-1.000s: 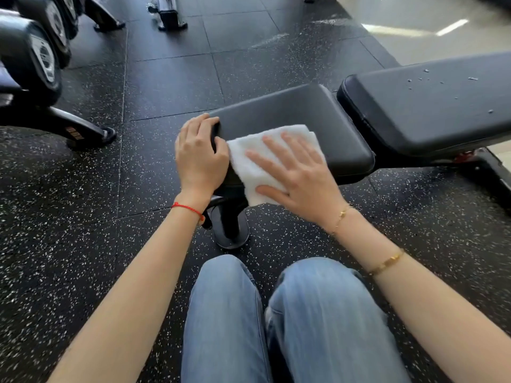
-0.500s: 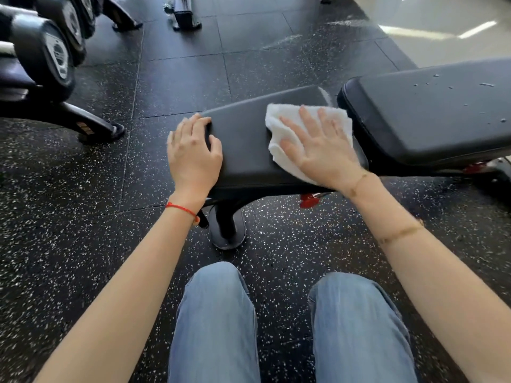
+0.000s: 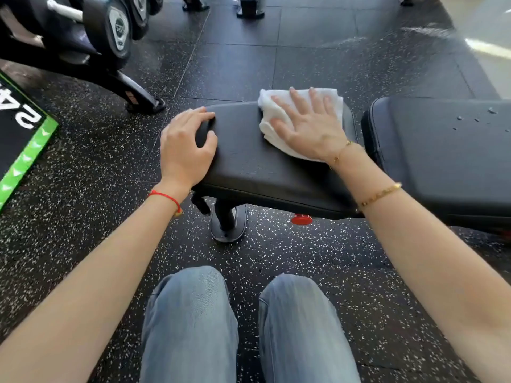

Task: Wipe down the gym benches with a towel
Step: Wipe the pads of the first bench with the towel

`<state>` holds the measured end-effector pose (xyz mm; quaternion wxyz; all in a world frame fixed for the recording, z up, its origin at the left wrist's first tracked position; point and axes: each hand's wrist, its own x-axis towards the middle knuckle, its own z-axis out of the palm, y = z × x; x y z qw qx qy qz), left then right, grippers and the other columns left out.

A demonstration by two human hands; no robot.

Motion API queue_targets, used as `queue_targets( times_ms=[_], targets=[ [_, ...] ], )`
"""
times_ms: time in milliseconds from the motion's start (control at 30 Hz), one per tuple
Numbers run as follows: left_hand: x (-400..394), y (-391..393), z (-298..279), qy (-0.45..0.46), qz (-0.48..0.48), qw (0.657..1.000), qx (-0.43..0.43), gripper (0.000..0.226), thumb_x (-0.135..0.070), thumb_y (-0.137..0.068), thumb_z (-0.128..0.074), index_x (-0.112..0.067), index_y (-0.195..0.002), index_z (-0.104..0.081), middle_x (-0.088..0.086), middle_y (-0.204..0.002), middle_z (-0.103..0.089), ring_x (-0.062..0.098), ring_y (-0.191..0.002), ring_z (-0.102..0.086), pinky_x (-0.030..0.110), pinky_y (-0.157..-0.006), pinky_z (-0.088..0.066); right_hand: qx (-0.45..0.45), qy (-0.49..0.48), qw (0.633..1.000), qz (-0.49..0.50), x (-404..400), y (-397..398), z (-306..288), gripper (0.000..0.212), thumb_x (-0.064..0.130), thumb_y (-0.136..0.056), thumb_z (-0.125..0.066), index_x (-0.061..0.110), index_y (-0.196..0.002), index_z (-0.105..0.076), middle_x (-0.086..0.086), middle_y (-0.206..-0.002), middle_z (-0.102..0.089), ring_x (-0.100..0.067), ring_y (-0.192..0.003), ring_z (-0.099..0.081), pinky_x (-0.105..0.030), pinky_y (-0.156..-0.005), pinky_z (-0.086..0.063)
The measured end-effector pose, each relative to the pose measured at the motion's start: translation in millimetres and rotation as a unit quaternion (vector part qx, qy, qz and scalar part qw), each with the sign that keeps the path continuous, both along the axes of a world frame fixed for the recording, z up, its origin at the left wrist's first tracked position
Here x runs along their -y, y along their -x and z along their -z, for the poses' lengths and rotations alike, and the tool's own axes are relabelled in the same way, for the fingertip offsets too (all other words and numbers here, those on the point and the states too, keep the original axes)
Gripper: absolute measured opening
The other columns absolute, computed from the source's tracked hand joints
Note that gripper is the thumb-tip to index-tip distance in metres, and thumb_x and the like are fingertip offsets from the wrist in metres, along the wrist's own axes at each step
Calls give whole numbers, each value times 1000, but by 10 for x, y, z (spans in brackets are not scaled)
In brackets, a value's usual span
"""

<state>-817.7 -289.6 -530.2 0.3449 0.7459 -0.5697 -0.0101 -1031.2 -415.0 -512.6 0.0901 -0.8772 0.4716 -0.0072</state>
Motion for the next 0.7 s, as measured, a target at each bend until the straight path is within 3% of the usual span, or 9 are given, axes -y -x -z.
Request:
queue_targets(
  times_ms=[167, 267, 467, 567, 700],
  targets=[
    [-17, 7, -3, 5, -2, 1000, -2, 37, -19, -88, -53, -14, -123, -66, 3, -133, -61, 21, -129, -50, 38, -115, -34, 20, 28, 993, -117, -443, 411, 30, 64, 71, -90, -8, 53, -151, -6, 6, -167, 0, -29, -152, 10, -43, -119, 14],
    [-24, 9, 9, 23, -5, 1000, 3, 34, -15, -87, -53, -12, -118, -68, 4, -128, -64, 22, -126, -51, 34, -114, -34, 21, 12, 995, -99, -356, 405, 10, 64, 72, -90, -9, 53, -151, -7, 7, -166, 0, -26, -153, 9, -41, -120, 13],
    [-40, 16, 3, 40, -15, 999, -29, 35, -11, -84, -49, -13, -113, -69, 2, -123, -66, 20, -121, -54, 32, -111, -37, 6, 11, 996, -85, -400, -63, -42, 60, 64, -98, -20, 46, -155, -8, -1, -167, 1, -35, -151, 11, -50, -121, 13],
    [-56, 9, 9, 35, -9, 999, -31, 35, -10, -85, -49, -13, -114, -68, 2, -124, -65, 19, -122, -53, 31, -111, -37, 12, 33, 991, -132, -771, 111, -29, 63, 67, -96, -19, 46, -155, -11, -2, -167, -5, -37, -151, 6, -52, -122, 8],
    [-48, -14, 27, 37, -3, 999, -28, 34, -12, -86, -50, -13, -115, -68, 2, -124, -65, 18, -122, -52, 29, -110, -36, -52, 112, 977, -173, -1065, 451, -14, 67, 70, -95, -18, 41, -156, -15, -3, -164, -19, -41, -150, -12, -56, -121, -8]
  ],
)
